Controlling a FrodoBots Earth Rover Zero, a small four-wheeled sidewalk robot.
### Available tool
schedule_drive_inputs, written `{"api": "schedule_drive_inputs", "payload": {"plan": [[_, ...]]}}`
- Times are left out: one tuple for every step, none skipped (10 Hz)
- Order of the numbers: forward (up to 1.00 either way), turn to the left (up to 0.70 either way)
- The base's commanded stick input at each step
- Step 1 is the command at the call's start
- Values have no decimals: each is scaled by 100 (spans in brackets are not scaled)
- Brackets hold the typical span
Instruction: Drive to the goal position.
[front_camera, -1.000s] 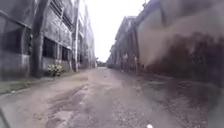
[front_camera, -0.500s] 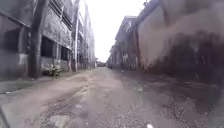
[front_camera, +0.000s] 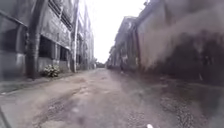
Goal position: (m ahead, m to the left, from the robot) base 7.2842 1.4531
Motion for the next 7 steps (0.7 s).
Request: {"api": "schedule_drive_inputs", "payload": {"plan": [[30, 55], [30, 60], [30, 60], [30, 60], [30, 60], [30, 33], [30, 2]]}}
